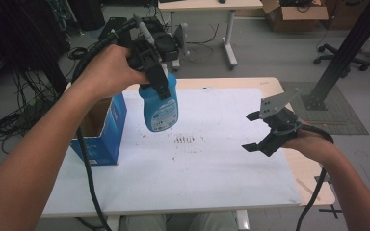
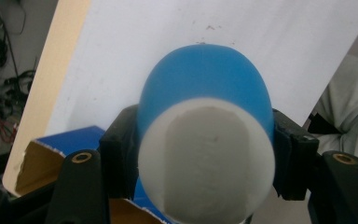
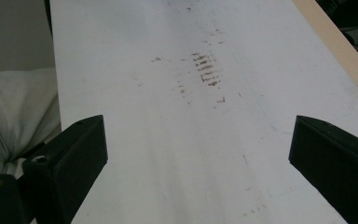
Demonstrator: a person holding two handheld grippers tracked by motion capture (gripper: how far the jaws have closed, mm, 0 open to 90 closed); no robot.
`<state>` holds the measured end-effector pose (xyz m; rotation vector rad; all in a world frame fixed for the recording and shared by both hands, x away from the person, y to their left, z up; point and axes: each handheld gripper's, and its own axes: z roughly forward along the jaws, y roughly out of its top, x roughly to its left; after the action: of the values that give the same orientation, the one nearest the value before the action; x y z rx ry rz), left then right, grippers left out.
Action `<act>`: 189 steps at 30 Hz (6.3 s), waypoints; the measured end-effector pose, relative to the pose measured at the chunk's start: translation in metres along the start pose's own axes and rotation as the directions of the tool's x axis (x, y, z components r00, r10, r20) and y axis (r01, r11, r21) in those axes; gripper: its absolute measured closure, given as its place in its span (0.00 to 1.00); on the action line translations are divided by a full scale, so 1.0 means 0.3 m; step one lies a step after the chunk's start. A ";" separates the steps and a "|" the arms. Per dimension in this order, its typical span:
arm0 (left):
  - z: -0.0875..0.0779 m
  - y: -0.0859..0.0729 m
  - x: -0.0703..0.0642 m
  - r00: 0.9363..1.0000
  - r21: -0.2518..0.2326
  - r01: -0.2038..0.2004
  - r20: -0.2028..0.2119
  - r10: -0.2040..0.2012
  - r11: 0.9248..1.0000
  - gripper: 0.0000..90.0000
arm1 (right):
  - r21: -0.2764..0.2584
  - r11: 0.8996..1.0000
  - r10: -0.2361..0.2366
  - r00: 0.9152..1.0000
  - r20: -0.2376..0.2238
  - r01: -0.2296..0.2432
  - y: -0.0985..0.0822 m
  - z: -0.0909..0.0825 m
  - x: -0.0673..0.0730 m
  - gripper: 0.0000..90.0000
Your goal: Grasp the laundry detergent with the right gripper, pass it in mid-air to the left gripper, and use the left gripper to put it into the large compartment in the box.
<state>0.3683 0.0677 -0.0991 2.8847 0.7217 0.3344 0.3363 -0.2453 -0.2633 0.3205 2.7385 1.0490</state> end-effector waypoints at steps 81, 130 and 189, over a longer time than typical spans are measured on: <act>0.209 -0.516 0.355 0.577 -0.046 0.799 -0.225 -0.785 0.600 0.42 | 0.264 0.965 -0.009 0.999 0.036 -0.001 -0.068 -0.069 -0.092 0.07; 0.530 -0.610 0.339 0.595 0.001 0.797 -0.176 -0.784 0.605 0.42 | 0.291 0.956 0.019 0.999 0.038 -0.029 -0.080 -0.041 -0.104 0.08; 0.191 -0.536 0.266 0.667 -0.135 0.724 -0.110 -0.737 0.676 0.15 | 0.290 0.957 0.010 0.998 0.063 -0.028 -0.062 -0.096 -0.041 0.07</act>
<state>0.3796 0.2412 -0.1717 2.2312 1.7573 0.4529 0.3382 -0.2803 -0.2536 0.4153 2.8365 0.6250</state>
